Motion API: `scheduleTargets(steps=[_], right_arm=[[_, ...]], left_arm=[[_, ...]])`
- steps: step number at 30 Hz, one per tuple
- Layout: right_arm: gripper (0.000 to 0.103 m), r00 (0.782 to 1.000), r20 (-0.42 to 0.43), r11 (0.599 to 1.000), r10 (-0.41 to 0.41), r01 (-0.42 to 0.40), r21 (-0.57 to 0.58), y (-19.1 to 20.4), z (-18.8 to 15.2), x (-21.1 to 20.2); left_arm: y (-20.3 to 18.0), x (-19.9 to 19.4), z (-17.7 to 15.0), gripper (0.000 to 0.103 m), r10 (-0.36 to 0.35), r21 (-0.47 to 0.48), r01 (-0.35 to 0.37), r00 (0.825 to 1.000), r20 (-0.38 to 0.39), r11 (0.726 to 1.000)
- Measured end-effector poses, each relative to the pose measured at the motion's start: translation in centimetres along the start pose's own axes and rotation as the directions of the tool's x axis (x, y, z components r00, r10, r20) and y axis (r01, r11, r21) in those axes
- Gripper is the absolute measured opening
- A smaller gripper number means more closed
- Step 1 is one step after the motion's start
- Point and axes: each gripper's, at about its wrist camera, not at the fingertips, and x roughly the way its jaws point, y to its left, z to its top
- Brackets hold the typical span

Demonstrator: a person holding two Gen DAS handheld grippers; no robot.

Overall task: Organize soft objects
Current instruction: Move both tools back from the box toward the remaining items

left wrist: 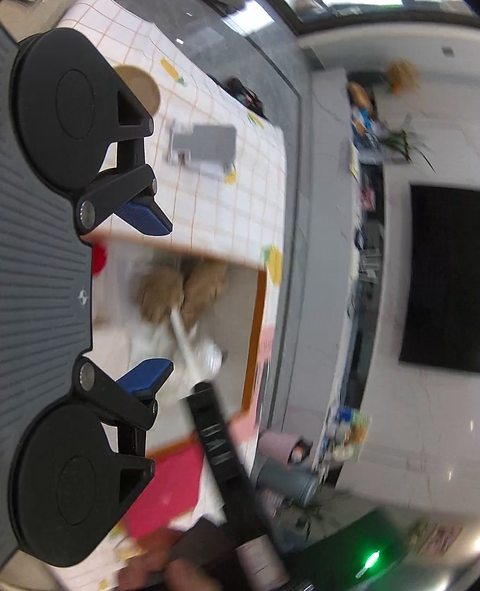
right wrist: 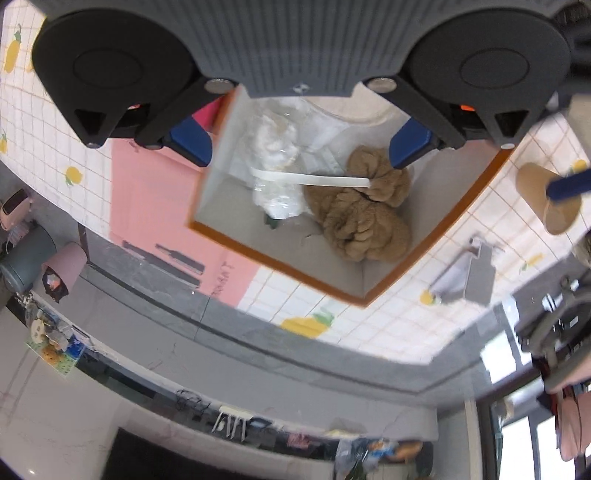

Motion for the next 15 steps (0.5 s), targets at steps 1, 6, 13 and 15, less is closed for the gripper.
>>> scheduleTargets(steps=[1,6,13,15], right_arm=[[0.100,1.000,0.011,1.000,0.003,-0.003,0.018,-0.9,-0.4,-0.8],[0.100,0.998,0.065,0.994,-0.026,0.019,0.104,-6.7,-3.6,-4.9],[0.100,0.988,0.110,0.963,-0.113,0.081,0.256,-16.8,-10.6,-8.8],[0.100,0.980,0.101,0.942,-0.169,0.130,0.310,-19.5,-12.7,-8.9]], left_arm=[[-1.0,-0.6,-0.4,0.089,-0.005,0.011,0.005,1.000,0.004,1.000],[-6.3,-2.1,-2.4,0.089,-0.028,0.087,0.028,1.000,-0.002,0.996],[-12.9,-1.5,-5.3,0.089,-0.041,0.229,0.042,0.999,-0.011,0.972],[-15.1,-0.9,-6.3,0.089,-0.042,0.308,0.046,0.999,-0.022,0.950]])
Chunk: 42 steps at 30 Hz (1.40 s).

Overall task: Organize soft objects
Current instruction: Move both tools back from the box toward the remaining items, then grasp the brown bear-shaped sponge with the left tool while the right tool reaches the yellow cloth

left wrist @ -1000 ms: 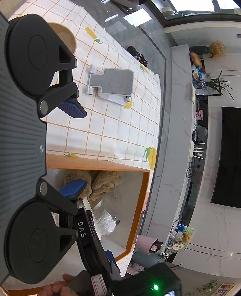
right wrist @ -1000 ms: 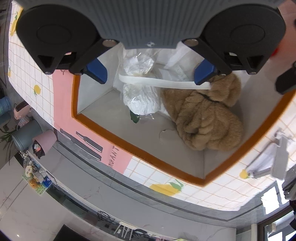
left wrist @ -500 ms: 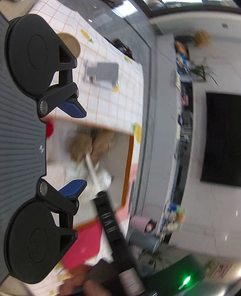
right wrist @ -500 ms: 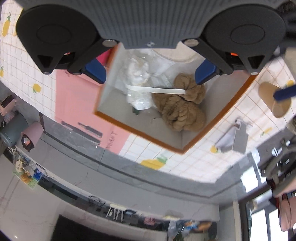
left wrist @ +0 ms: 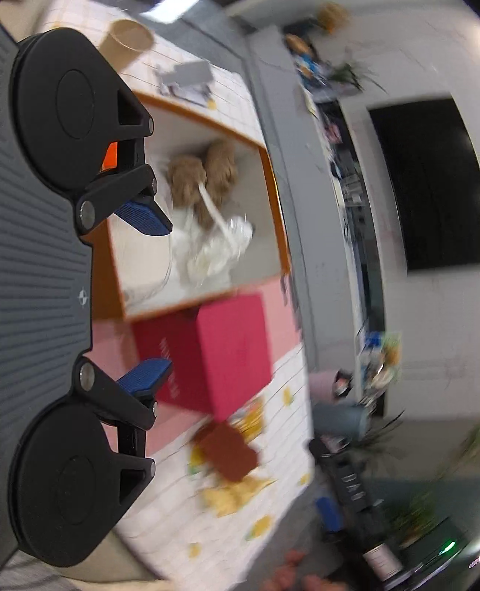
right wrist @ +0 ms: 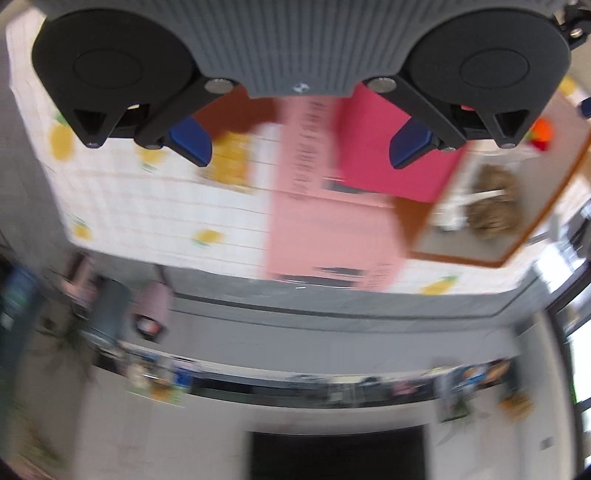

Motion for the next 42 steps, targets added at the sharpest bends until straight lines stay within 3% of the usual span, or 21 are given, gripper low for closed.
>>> scheduleTargets(steps=[3,8,14,18,20,24,26,28,30,32,34,39,42], right_arm=[[0.100,0.997,0.003,0.995,-0.083,0.083,0.052,-4.3,-1.9,0.9],[0.100,0.988,-0.016,0.969,-0.151,0.151,0.198,-10.0,-5.5,3.6],[0.100,0.986,-0.007,0.939,-0.165,0.159,0.305,-13.7,-9.9,7.4],[0.099,0.993,-0.023,0.948,-0.113,0.115,0.296,-15.2,-10.6,9.5],[0.083,0.996,-0.024,0.954,-0.089,0.093,0.284,-15.6,-10.2,10.2],[0.077,1.000,0.014,0.955,-0.019,0.014,0.296,-16.1,-9.8,11.3],[0.050,1.000,0.004,0.957,0.004,-0.005,0.291,-16.2,-9.7,11.9],[0.036,1.000,-0.005,0.955,0.022,-0.019,0.298,-16.5,-9.6,12.1],[0.035,0.999,-0.025,0.954,0.043,-0.033,0.297,-16.8,-9.5,12.0],[0.022,0.998,-0.027,0.958,0.053,-0.043,0.284,-17.0,-9.4,11.5],[0.019,0.998,-0.039,0.959,0.039,-0.027,0.283,-17.4,-9.4,10.9],[0.018,0.994,-0.106,0.955,-0.037,0.066,0.288,-18.6,-9.6,10.2],[0.018,0.990,-0.129,0.940,-0.047,0.088,0.331,-19.8,-10.1,10.3]], left_arm=[[-3.2,0.5,-1.0,0.089,-0.034,0.057,0.034,0.999,0.016,0.998],[-7.3,2.0,-2.1,0.089,-0.170,0.095,0.164,0.984,0.058,0.982],[-11.7,5.6,-2.1,0.090,-0.215,0.159,0.201,0.973,0.079,0.967],[-14.1,8.9,-1.7,0.090,-0.230,0.192,0.212,0.970,0.078,0.958],[-15.2,10.3,-1.5,0.090,-0.227,0.202,0.209,0.971,0.073,0.957],[-16.9,12.4,-1.0,0.090,-0.254,0.197,0.236,0.965,0.067,0.951],[-17.7,13.3,-0.6,0.090,-0.258,0.192,0.242,0.964,0.066,0.951],[-18.3,14.1,-0.1,0.090,-0.256,0.190,0.239,0.964,0.068,0.952],[-19.0,14.9,0.5,0.090,-0.255,0.197,0.238,0.965,0.066,0.951],[-19.5,15.7,1.0,0.090,-0.271,0.213,0.253,0.961,0.058,0.944],[-20.1,16.3,1.2,0.091,-0.279,0.261,0.253,0.958,0.067,0.932],[-21.9,18.0,1.2,0.094,-0.209,0.440,0.150,0.974,0.089,0.885],[-22.2,18.9,1.3,0.094,-0.217,0.475,0.150,0.972,0.088,0.867]])
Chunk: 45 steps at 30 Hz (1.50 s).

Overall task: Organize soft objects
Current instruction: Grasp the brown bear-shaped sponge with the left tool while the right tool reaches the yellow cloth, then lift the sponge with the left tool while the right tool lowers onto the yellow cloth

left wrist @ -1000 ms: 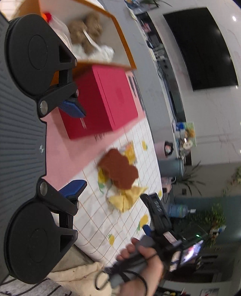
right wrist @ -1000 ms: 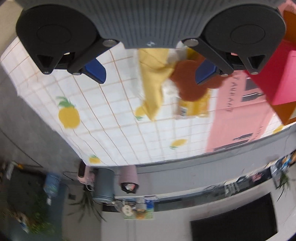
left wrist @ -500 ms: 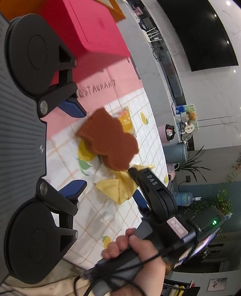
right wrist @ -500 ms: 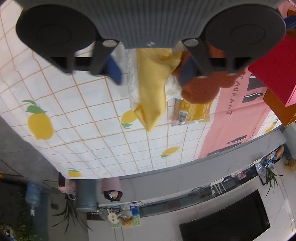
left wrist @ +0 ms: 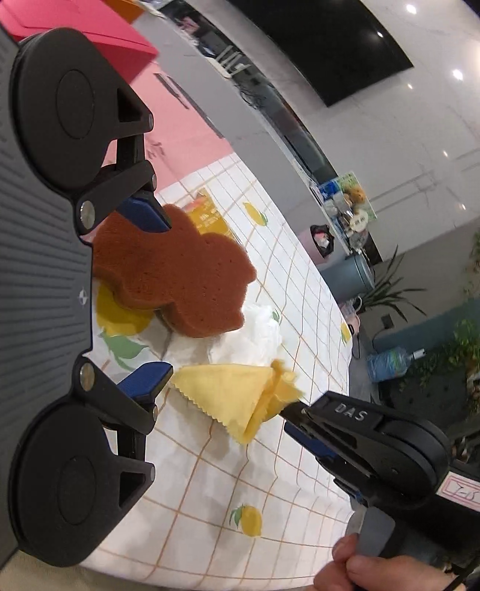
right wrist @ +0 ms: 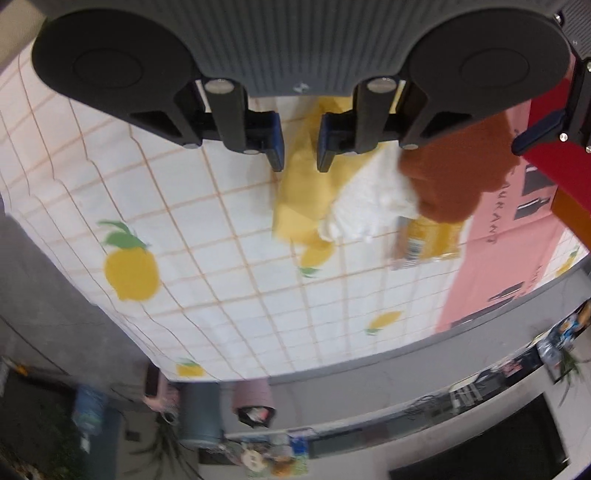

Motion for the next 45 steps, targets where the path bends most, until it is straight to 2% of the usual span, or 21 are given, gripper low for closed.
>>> scheduleTargets(steps=[5,9,12,14,16,21,22,23,24,25,26,28,31,36,39,40,42,43,45], right_arm=[[0.016,1.000,-0.015,0.999,0.014,-0.013,0.044,-1.1,0.0,0.5],[0.018,0.999,-0.041,0.999,0.026,-0.024,0.046,-1.1,0.0,1.1],[0.028,0.999,-0.045,0.991,0.029,-0.023,0.134,-2.4,0.0,1.4],[0.052,0.998,-0.034,0.974,0.056,-0.047,0.223,-3.7,0.0,1.4],[0.061,0.996,-0.016,0.954,0.086,-0.078,0.290,-4.4,0.0,1.3],[0.062,0.980,-0.024,0.926,0.195,-0.176,0.334,-3.6,-0.1,2.1],[0.060,0.980,-0.028,0.929,0.197,-0.178,0.324,-3.3,-0.2,2.3],[0.049,0.980,-0.029,0.932,0.195,-0.176,0.317,-3.0,-0.3,2.6],[0.042,0.982,-0.030,0.933,0.186,-0.167,0.319,-2.8,-0.4,2.8],[0.027,0.983,-0.035,0.933,0.181,-0.160,0.322,-2.8,-0.4,3.1],[0.018,0.983,-0.039,0.935,0.177,-0.156,0.318,-2.9,-0.4,3.2],[0.014,0.988,-0.041,0.948,0.149,-0.131,0.289,-2.9,-0.3,3.0],[0.013,0.996,-0.021,0.972,0.088,-0.081,0.222,-2.9,0.1,2.1],[0.012,0.998,-0.019,0.975,0.063,-0.058,0.215,-4.0,0.1,0.5],[0.012,0.999,-0.042,0.988,0.017,-0.010,0.154,-3.9,-0.1,-0.1],[0.018,0.999,-0.049,0.989,0.014,-0.006,0.151,-3.9,-0.2,-0.1],[0.044,0.998,-0.043,0.975,0.053,-0.042,0.220,-4.5,-0.5,0.0],[0.065,0.995,-0.041,0.958,0.087,-0.073,0.276,-5.0,-0.6,0.2],[0.067,0.989,-0.034,0.927,0.141,-0.120,0.355,-5.5,-0.7,0.6]], left_arm=[[0.7,2.0,0.4,0.094,0.058,-0.009,-0.059,0.998,-0.031,0.998],[1.3,3.2,0.8,0.099,0.085,-0.045,-0.087,0.995,-0.046,0.995],[1.4,3.6,0.7,0.100,0.113,-0.035,-0.115,0.992,-0.049,0.993],[1.5,3.8,0.6,0.102,0.120,-0.036,-0.122,0.992,-0.050,0.992],[1.6,3.8,0.4,0.102,0.127,-0.052,-0.129,0.991,-0.049,0.990],[2.0,3.6,-0.1,0.101,0.138,-0.109,-0.142,0.990,-0.037,0.984],[2.1,3.5,-0.2,0.095,0.128,-0.121,-0.132,0.991,-0.036,0.984],[2.3,3.3,-0.4,0.089,0.132,-0.134,-0.136,0.991,-0.034,0.982],[2.4,3.1,-0.5,0.088,0.136,-0.148,-0.139,0.990,-0.027,0.979],[2.6,2.8,-0.7,0.086,0.127,-0.167,-0.129,0.992,-0.023,0.977],[2.7,2.5,-0.9,0.084,0.115,-0.190,-0.116,0.993,-0.019,0.975],[2.9,1.6,-1.3,0.080,0.094,-0.201,-0.093,0.996,-0.004,0.975],[2.3,-0.1,-2.0,0.080,0.041,-0.150,-0.042,0.999,-0.003,0.988],[0.3,-3.5,-3.6,0.079,-0.003,-0.065,0.001,1.000,-0.027,0.998],[-1.0,-5.8,-4.5,0.079,-0.034,-0.041,0.032,0.998,-0.051,0.999],[-1.4,-6.5,-4.8,0.080,-0.046,-0.033,0.044,0.997,-0.054,0.998],[-1.8,-7.3,-4.9,0.087,-0.050,-0.022,0.049,0.997,-0.058,0.999],[-1.9,-7.4,-4.9,0.088,-0.053,-0.016,0.052,0.997,-0.055,0.998],[-1.7,-7.3,-4.7,0.090,-0.045,-0.006,0.045,0.998,-0.041,0.999]])
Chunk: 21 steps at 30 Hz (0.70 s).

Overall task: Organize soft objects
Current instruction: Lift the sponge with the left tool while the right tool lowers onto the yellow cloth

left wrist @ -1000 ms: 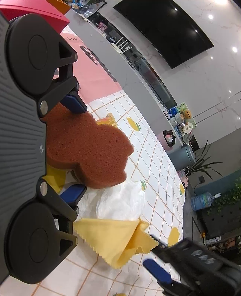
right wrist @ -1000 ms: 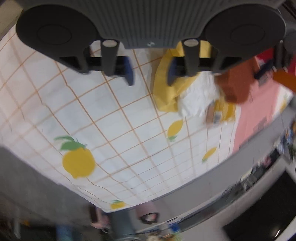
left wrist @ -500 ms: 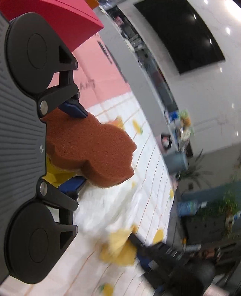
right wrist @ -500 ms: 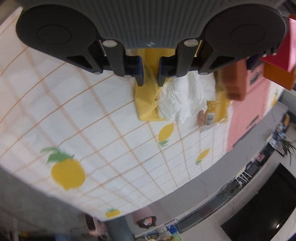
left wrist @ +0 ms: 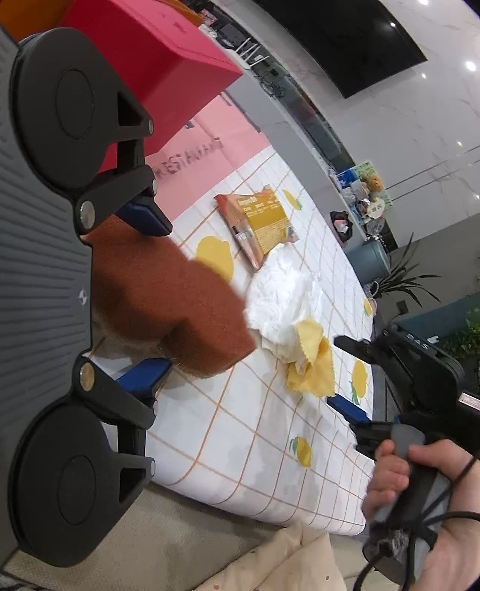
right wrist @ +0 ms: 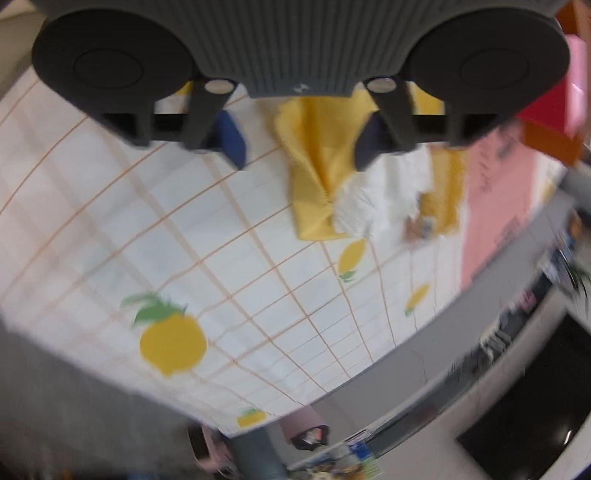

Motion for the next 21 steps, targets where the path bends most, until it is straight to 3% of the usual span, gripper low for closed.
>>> scheduleTargets(steps=[3,5,11,16,21], right_arm=[[0.077,0.999,-0.027,0.999,0.040,-0.040,0.006,0.5,-0.3,0.8],[0.088,0.998,-0.058,0.999,0.037,-0.037,-0.011,1.0,-0.5,1.5],[0.094,0.992,-0.101,0.997,0.079,-0.077,0.025,1.5,-0.5,2.5],[0.095,0.997,-0.078,0.999,0.015,-0.019,-0.051,2.4,-0.7,2.4],[0.089,0.996,-0.062,0.992,-0.057,0.049,-0.120,2.1,-0.5,1.8]], left_arm=[[0.7,0.3,0.6,0.092,0.030,-0.003,-0.030,0.998,0.049,1.000],[1.6,0.5,1.2,0.094,-0.006,-0.002,0.006,0.997,0.073,1.000],[4.0,2.1,2.4,0.097,-0.177,-0.080,0.177,0.984,-0.003,0.981],[4.4,4.6,1.6,0.097,-0.173,-0.134,0.160,0.981,-0.087,0.978],[5.4,5.5,0.7,0.097,-0.228,-0.250,0.195,0.967,-0.113,0.948]])
